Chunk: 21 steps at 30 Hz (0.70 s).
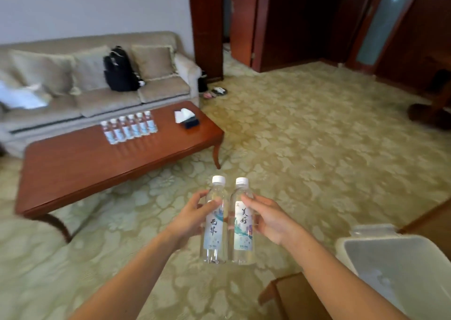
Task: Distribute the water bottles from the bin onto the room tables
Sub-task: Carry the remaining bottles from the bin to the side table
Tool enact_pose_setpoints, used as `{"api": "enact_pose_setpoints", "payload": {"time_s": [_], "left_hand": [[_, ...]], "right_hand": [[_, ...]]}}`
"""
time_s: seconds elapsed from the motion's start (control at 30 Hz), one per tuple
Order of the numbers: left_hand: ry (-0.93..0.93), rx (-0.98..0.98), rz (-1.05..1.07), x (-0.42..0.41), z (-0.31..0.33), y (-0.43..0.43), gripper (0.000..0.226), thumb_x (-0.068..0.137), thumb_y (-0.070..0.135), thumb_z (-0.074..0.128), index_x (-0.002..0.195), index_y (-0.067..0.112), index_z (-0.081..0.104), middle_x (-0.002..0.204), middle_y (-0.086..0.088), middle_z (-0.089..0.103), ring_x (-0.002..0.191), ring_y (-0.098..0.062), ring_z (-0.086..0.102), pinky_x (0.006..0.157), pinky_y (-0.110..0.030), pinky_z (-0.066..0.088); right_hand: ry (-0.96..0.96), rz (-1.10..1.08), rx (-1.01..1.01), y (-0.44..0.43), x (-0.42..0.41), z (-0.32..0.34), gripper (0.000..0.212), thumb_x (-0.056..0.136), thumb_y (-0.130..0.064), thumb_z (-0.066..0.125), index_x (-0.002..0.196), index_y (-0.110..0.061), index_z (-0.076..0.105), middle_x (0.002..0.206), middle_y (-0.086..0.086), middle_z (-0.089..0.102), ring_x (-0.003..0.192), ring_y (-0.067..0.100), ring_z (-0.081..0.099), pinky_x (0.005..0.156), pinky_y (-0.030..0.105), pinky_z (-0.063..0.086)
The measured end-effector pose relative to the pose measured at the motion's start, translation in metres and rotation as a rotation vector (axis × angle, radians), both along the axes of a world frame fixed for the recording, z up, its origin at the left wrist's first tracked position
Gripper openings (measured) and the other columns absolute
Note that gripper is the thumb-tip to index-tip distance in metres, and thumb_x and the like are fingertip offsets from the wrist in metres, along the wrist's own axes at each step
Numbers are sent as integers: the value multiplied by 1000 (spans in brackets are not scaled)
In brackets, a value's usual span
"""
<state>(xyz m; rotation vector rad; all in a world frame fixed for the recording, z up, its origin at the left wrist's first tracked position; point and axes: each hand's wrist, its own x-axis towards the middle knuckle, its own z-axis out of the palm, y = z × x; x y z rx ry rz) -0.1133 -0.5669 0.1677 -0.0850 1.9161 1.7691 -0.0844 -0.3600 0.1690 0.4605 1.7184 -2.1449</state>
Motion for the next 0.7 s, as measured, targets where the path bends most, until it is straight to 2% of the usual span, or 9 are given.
{"api": "enact_pose_setpoints", "payload": {"time_s": [0.07,0.13,0.17,0.3,0.37,0.47,0.53,0.57,0.7], "left_hand": [[1,20,82,5,3,-36,39,91,44,62,125,31,48,106,-8,74,95,-25,73,68,-35,56],[8,32,162,12,7,-70,43,91,45,61,128,29,48,109,-9,72,95,-27,72,68,-35,57],[16,37,203,17,9,-86,44,91,43,62,129,27,48,110,-10,71,94,-26,72,67,-35,58],[27,49,371,35,12,-149,53,81,50,66,125,25,52,112,-6,71,95,-24,73,76,-42,60],[30,63,451,43,14,-177,55,78,51,67,124,23,54,111,-8,71,94,-25,73,73,-40,60],[29,72,570,53,17,-214,39,87,45,65,119,24,57,112,-9,71,90,-22,73,66,-35,59],[29,77,655,56,18,-239,25,87,44,64,108,32,56,113,-9,70,91,-21,72,70,-38,60],[31,78,696,56,18,-252,26,85,46,65,105,34,54,113,-8,70,93,-22,72,74,-40,61],[32,69,849,50,16,-308,43,85,45,68,122,27,56,106,-4,74,89,-21,74,71,-36,60]], "right_hand": [[-1,65,18,-33,-12,1,37,90,-29,71,118,-6,69,112,28,66,96,34,60,79,47,53],[-4,146,30,-66,-24,3,40,85,-32,75,114,-5,70,104,21,64,93,33,58,65,37,54],[-10,195,30,-82,-29,4,40,82,-33,77,112,-7,72,103,19,63,92,33,57,63,35,53],[-2,397,60,-150,-49,13,52,70,-38,83,114,-12,71,98,10,70,81,25,61,61,33,54],[6,493,80,-183,-60,18,53,71,-33,83,117,-13,69,99,9,74,77,23,67,59,32,57],[21,620,106,-234,-78,20,57,71,-25,84,122,-12,63,102,10,77,83,27,73,58,31,57],[20,688,117,-271,-90,21,63,67,-23,86,123,-12,60,102,12,77,87,28,74,58,31,58],[16,721,118,-290,-97,21,67,63,-24,87,123,-11,59,102,12,77,87,28,74,57,31,58],[7,873,120,-365,-127,21,81,56,-24,90,126,-3,56,105,14,76,88,28,75,59,34,62]]}}
